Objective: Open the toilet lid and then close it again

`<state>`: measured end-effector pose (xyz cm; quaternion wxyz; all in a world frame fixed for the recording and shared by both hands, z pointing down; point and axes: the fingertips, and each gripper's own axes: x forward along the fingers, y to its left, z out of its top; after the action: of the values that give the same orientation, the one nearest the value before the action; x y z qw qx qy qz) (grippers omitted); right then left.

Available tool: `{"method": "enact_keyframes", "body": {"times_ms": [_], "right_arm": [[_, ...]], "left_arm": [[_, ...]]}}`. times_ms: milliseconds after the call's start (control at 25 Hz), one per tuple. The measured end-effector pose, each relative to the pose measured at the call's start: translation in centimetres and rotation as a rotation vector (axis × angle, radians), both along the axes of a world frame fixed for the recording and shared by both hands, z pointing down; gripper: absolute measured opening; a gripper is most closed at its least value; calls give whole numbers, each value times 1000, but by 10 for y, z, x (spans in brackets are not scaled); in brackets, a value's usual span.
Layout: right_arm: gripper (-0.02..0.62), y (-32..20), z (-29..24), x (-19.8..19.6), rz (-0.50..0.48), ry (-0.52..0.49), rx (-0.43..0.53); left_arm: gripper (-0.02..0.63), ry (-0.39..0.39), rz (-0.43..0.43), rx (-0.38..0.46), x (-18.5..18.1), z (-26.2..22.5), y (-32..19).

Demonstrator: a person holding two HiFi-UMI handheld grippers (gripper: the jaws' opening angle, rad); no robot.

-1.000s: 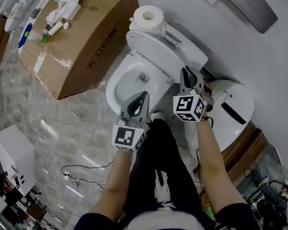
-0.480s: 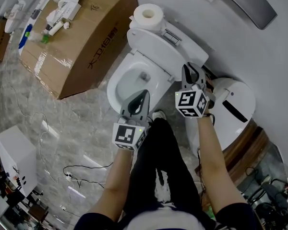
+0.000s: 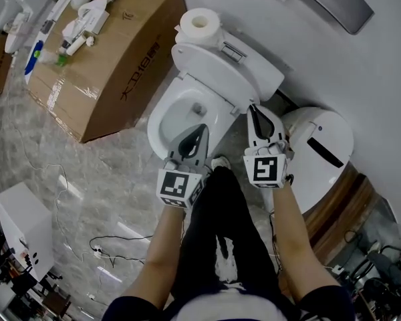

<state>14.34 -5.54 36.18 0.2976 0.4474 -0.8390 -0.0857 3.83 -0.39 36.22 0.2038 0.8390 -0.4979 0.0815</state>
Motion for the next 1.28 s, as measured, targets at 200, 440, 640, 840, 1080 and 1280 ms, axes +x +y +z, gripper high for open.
{"method": "enact_keyframes", "body": {"times_ms": [200,440,640,840,1080,1280], "right_arm": [[8,45,-4,-18,-48,-87,-57],[8,64,-4,-19,-1,-178,-106],[8,64,-9,-19,16,-208,-105],[8,64,-8,-16,25,-223,-107],[8,58,2,-4,72,-191,-112],[9,34,10,13,132,-193,-150]], "left_arm": [[5,11,32,19,13,-11,3],[5,9,81,39,29,-19,11],[5,38,88,51,38,-25,14],[5,37,90,44,39,-23,19],[5,36,93,35,44,-21,19],[5,37,120,21,50,-18,19]]}}
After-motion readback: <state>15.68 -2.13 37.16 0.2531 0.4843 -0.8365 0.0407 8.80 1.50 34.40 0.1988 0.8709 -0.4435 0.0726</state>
